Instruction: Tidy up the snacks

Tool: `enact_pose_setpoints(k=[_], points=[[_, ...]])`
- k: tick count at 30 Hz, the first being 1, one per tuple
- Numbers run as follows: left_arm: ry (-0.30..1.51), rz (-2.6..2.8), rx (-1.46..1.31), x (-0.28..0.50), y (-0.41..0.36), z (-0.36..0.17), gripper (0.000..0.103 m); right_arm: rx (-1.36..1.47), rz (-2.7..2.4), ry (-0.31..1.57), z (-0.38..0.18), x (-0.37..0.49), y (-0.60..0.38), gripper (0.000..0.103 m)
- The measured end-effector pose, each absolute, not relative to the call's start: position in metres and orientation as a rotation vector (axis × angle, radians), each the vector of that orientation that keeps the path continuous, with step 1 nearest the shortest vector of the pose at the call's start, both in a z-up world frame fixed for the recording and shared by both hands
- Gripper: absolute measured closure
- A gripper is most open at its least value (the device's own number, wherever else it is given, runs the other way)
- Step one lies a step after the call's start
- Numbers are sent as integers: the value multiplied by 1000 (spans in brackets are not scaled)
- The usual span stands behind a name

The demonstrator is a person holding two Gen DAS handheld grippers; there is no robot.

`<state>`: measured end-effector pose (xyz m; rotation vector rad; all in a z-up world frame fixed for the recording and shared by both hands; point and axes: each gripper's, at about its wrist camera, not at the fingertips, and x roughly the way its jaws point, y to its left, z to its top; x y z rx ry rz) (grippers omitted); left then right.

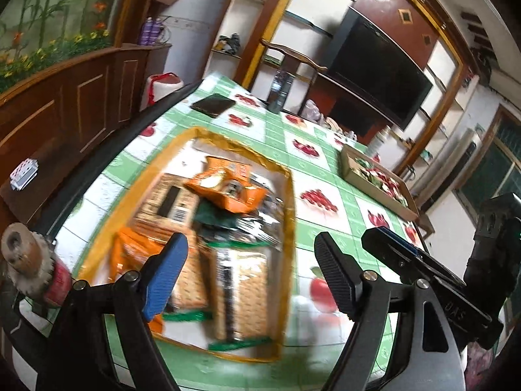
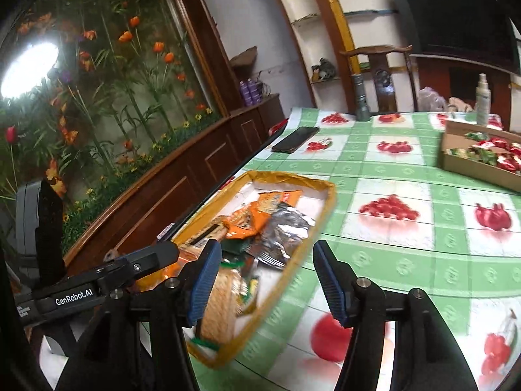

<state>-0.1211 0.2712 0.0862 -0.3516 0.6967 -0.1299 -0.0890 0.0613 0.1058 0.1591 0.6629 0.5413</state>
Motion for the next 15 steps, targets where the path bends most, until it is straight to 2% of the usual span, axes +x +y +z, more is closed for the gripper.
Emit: enact_pose_setpoints(k=[4, 8, 11, 12, 15], points=[[649, -109, -296, -134, 250, 100, 23, 158, 494, 621, 107, -106, 40, 36], [484, 54, -162, -163, 233, 128, 23, 155, 480, 592, 107, -123, 26, 36], [320, 153, -106, -194, 225, 153, 9, 134, 489, 568, 108, -137, 23, 36], [278, 167, -104, -201, 224, 159, 0, 129, 498, 563, 108, -141, 23, 36], [216, 174, -114, -211, 226, 162, 0, 120, 528, 552, 107, -149, 24, 36]])
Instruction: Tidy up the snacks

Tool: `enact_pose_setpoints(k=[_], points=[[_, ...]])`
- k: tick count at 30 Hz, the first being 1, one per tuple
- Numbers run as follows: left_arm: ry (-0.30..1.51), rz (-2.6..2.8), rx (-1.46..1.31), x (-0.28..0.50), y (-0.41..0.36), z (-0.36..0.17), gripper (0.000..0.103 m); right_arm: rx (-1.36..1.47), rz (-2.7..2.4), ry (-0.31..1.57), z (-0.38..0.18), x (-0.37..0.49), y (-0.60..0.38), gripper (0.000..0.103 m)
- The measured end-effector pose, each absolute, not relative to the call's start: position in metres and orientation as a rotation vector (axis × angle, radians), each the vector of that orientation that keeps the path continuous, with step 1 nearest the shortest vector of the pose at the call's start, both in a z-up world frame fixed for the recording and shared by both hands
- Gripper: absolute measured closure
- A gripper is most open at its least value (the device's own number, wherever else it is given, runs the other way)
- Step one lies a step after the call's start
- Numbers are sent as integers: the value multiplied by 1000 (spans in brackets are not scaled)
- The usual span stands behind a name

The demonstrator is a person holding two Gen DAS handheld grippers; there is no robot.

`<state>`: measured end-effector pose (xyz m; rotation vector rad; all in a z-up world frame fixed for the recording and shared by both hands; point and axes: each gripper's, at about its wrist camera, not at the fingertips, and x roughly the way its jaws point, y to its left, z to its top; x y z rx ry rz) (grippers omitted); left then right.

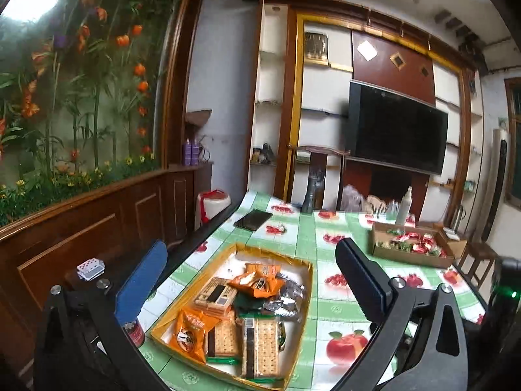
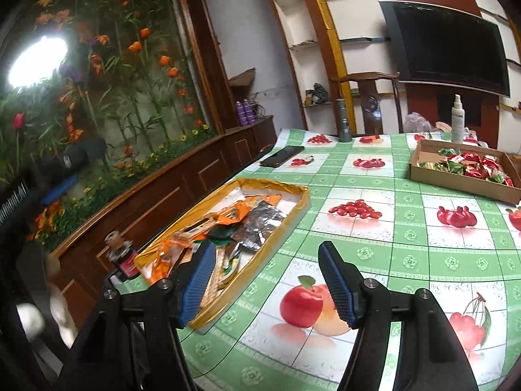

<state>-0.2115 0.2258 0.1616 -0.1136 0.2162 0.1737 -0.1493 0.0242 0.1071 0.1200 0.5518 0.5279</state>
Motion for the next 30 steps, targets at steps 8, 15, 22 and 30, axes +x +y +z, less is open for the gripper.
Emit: enact_pose_setpoints(k=[8, 15, 22, 30], points=[[267, 308, -64, -207, 214, 146, 0, 102, 604, 562, 97, -165, 30, 31], [365, 266, 10, -188, 196, 125, 0, 80, 617, 568, 91, -173, 33, 28], [480, 227, -24, -176, 197, 107, 0, -12, 625, 601, 80, -176, 55, 28], [546, 235, -46, -170, 207, 92, 0, -97, 616, 596, 75, -182, 73, 25]])
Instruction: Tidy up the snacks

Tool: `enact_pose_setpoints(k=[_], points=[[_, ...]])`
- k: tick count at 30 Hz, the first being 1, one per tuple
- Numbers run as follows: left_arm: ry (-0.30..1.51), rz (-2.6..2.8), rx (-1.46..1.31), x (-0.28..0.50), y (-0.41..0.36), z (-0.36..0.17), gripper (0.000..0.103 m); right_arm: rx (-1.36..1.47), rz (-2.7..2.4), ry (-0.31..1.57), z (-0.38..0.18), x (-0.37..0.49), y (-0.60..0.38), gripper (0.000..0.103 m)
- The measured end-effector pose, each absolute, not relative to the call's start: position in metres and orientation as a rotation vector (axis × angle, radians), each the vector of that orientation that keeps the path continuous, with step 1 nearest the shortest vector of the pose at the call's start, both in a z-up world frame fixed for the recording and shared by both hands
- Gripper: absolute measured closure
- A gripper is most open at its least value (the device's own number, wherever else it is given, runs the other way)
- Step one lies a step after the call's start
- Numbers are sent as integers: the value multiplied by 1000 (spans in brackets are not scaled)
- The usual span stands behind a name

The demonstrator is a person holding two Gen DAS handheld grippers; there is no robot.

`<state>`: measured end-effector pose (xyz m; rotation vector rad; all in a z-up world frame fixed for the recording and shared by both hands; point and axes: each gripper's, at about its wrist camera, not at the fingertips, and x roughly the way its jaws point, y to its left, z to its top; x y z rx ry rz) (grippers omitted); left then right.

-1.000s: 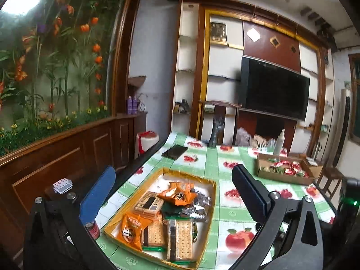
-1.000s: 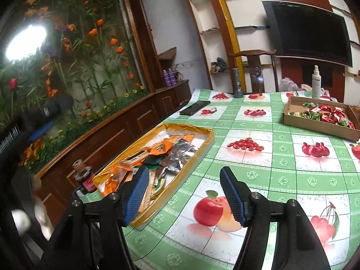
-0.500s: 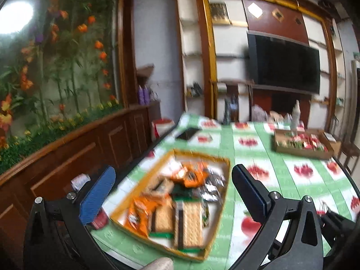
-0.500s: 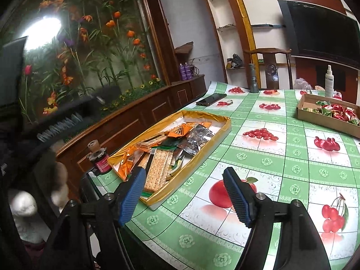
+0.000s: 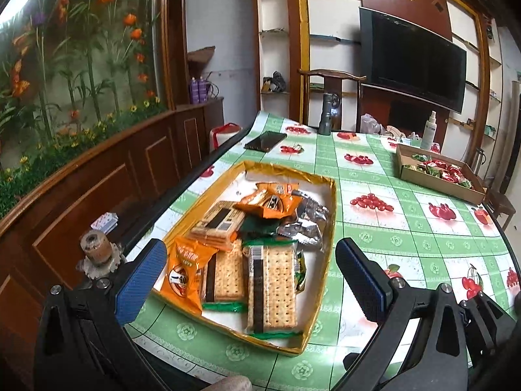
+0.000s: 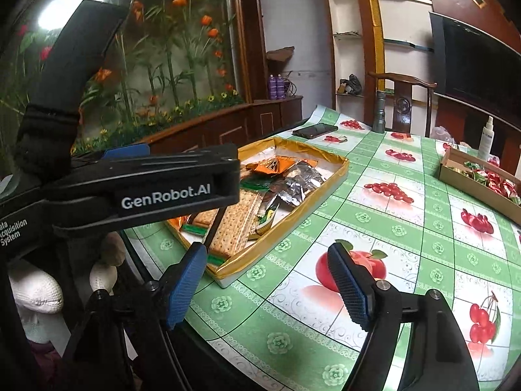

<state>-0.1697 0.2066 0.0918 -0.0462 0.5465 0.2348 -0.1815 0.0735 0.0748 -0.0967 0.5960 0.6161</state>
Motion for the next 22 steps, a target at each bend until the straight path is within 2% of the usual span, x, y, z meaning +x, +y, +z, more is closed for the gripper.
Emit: enact_pose_setpoints(k=[22], points=[[625, 139, -148, -165, 224, 88, 0, -99, 635, 622, 72, -180, 80, 24]])
